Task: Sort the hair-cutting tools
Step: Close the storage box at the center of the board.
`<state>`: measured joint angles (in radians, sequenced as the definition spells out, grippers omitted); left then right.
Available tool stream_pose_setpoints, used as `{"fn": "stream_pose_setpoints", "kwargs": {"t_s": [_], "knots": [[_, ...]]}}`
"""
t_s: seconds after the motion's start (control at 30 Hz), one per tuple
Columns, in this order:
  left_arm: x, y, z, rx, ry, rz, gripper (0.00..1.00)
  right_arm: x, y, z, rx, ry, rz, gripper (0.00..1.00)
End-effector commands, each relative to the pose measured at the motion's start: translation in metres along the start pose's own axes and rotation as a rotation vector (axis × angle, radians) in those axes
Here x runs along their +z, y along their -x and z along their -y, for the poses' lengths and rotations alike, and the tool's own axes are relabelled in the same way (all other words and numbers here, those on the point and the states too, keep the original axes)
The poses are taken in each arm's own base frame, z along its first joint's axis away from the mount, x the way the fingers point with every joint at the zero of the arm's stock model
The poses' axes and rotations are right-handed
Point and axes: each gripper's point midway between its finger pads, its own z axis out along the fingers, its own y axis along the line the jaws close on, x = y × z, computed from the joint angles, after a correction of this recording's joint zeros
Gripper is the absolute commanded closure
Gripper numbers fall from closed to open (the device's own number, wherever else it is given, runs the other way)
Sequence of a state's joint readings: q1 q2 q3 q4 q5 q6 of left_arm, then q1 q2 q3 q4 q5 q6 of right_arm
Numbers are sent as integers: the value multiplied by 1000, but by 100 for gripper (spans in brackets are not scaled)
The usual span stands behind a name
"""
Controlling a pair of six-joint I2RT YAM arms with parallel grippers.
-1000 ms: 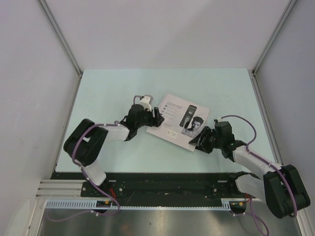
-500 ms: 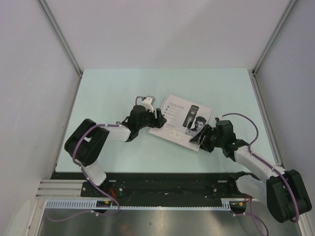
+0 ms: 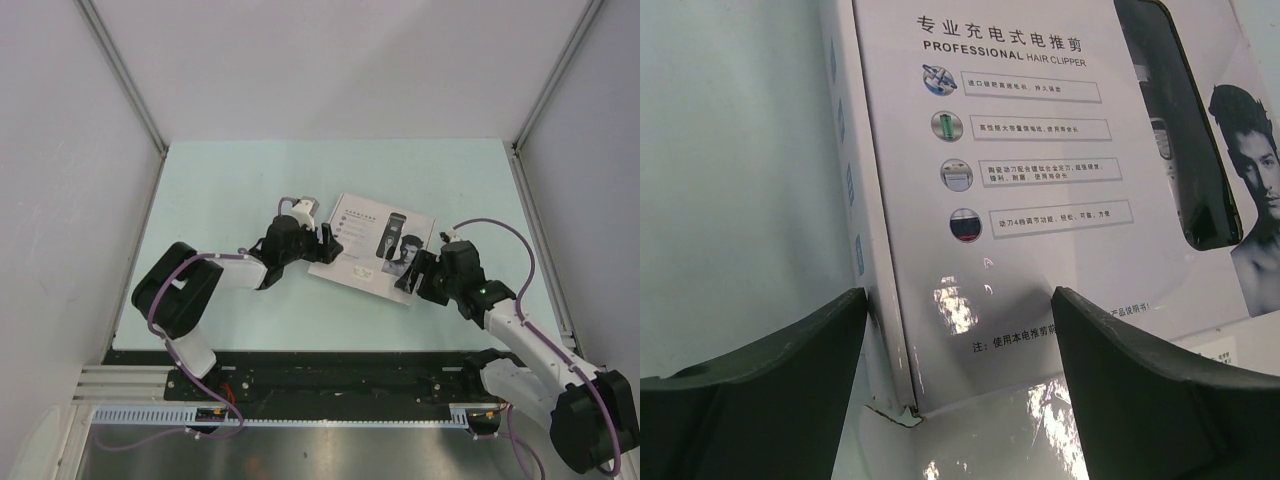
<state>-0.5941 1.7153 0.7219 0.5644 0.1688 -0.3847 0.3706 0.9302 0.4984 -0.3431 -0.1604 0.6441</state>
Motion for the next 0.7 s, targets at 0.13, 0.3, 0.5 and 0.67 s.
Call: {"fn": "stream_pose_setpoints", "kwargs": {"t_s": [0.13, 0.3, 0.5, 0.67], "knots": [[-1, -8, 13, -4, -48, -22, 20, -11, 18, -2, -88, -37, 63, 26], [-1, -9, 12, -8, -49, -24, 20, -5, 13, -1, -101, -42, 33, 30], [-1, -10, 13, -9, -52, -29, 21, 0, 10, 2, -100, -35, 40, 31], [-4, -8, 12, 1, -43, -16, 22, 5, 4, 14, -108, -66, 35, 33]]}}
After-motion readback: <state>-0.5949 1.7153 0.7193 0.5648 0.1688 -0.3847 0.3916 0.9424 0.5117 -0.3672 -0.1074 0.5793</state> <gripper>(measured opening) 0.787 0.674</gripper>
